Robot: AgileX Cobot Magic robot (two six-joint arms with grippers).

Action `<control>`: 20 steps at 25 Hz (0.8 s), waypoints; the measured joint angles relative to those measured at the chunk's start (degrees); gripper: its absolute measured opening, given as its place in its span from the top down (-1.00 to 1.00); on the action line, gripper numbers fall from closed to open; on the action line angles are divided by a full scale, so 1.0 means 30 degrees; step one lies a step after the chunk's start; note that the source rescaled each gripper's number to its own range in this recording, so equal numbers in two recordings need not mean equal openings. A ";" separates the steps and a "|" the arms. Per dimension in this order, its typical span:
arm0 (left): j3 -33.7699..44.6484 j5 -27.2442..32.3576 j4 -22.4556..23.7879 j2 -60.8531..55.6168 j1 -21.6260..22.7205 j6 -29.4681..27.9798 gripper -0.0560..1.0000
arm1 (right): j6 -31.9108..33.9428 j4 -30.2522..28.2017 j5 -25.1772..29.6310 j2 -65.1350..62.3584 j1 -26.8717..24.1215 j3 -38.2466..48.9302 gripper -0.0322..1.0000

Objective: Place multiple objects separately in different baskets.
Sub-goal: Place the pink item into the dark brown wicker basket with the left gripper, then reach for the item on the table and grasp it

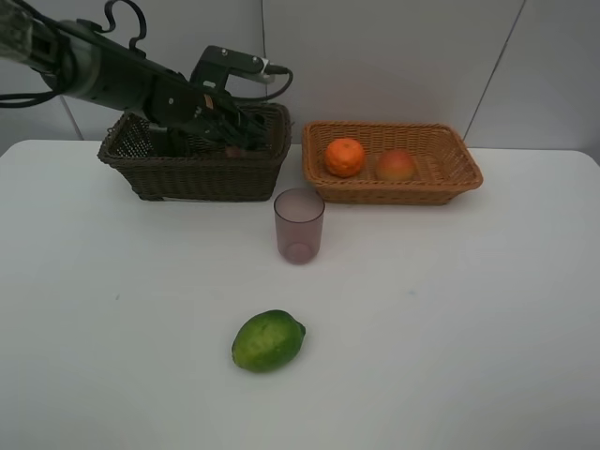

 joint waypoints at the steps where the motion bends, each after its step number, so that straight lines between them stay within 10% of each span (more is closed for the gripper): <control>1: 0.0000 0.0101 0.0000 -0.0246 0.0000 0.0000 -0.95 | 0.0000 0.0000 0.0000 0.0000 0.0000 0.0000 -0.95; 20: -0.0421 1.2382 -0.1773 -0.6420 -0.2117 -0.0262 -0.96 | 0.0000 0.0000 0.0000 0.0000 0.0000 0.0000 -0.95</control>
